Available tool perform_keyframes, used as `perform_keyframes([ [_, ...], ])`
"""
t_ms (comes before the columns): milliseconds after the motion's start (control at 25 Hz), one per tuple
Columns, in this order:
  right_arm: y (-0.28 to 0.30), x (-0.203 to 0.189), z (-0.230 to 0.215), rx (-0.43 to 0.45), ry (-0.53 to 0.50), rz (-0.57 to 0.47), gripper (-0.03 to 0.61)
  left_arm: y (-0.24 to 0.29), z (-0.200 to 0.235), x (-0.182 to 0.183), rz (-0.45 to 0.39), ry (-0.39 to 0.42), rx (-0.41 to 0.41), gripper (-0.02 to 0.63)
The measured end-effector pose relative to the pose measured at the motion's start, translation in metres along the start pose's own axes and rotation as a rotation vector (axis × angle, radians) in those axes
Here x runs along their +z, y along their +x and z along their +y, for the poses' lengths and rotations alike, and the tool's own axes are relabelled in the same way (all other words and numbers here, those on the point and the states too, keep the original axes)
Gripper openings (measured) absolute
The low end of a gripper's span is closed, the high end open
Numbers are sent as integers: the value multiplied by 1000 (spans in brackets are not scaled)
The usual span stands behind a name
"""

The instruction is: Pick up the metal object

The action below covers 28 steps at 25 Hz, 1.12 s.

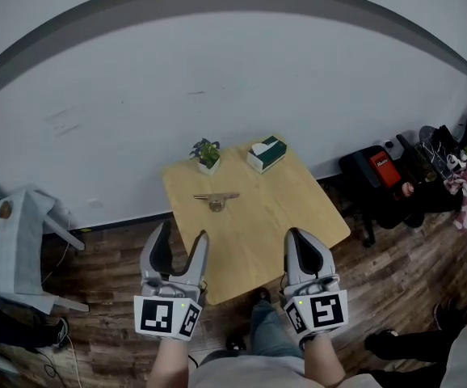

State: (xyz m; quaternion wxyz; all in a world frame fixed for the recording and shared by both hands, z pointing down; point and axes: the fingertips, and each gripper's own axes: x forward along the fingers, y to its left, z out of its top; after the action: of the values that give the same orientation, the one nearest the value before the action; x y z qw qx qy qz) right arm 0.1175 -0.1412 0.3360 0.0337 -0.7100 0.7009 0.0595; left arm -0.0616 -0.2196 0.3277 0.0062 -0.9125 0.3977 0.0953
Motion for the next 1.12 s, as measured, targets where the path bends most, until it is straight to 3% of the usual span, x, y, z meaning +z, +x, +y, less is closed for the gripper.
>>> perform_keyframes([
  [680,125,1,-42,126,-13,-25,2,103,36,-7,-26,16,97,287],
  [1120,199,-6,-62,245,-5,-22,2,154,60,-13,-20,37,213,287],
])
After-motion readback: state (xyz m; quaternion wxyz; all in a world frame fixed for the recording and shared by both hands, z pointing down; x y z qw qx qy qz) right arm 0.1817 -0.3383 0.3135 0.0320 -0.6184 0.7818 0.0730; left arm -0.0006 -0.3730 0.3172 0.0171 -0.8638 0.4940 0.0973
